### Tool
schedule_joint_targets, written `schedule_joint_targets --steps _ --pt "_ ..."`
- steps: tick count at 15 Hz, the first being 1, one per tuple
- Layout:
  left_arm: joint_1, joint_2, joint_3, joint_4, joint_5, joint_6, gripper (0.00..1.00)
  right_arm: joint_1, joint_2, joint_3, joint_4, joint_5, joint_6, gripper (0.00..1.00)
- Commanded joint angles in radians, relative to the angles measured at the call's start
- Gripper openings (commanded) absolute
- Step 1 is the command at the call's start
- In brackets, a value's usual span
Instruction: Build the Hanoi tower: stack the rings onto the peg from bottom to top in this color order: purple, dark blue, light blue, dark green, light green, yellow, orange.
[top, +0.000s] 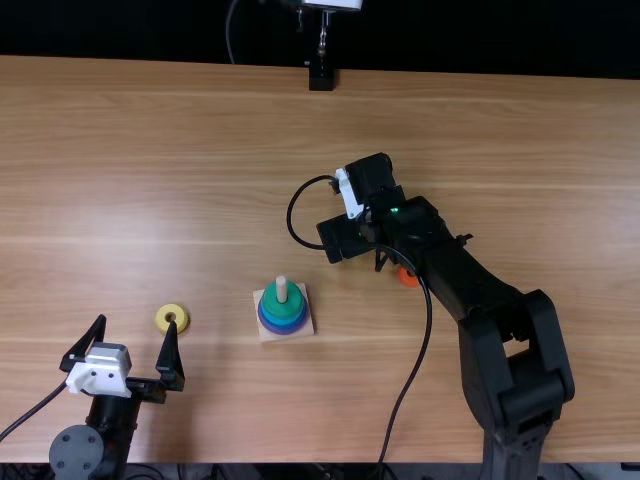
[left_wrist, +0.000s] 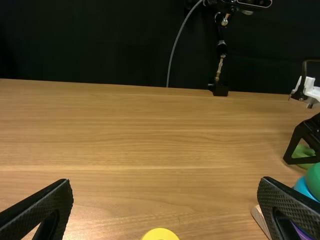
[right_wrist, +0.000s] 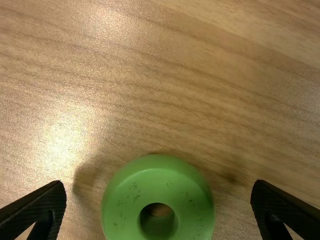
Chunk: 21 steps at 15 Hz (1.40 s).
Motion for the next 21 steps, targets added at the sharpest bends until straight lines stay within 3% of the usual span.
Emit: schedule_joint_targets --steps 1,2,4,5,10,15,21 --pt "0.01 -0.011 -0.012 -0.03 0.021 0.015 1.0 0.016 0.021 0.026 -0.001 -0.003 -0.001 0.86" --pt "0.01 -0.011 -0.012 -0.03 0.021 0.015 1.0 0.016 0.021 0.023 -0.001 -0.003 -0.001 0.73" --pt "0.01 -0.011 -0.012 -0.03 0.021 0.015 1.0 0.014 0.021 0.022 -0.001 -0.003 0.001 0.19" --pt "0.01 -0.011 -0.012 -0.03 0.021 0.015 1.0 0.016 0.021 0.02 0.0 -0.003 -0.001 0.0" --pt "0.01 -0.011 -0.012 -0.03 0.021 0.015 1.0 0.014 0.013 0.03 -0.018 -0.003 -0.025 0.0" --pt "0.01 -0.011 -0.012 -0.03 0.021 0.015 1.0 0.025 -0.034 0.143 -0.268 -0.003 -0.021 0.0" --pt "0.01 -0.011 -0.012 -0.03 0.021 0.015 1.0 0.106 -0.208 0.258 -0.471 -0.003 -0.023 0.0"
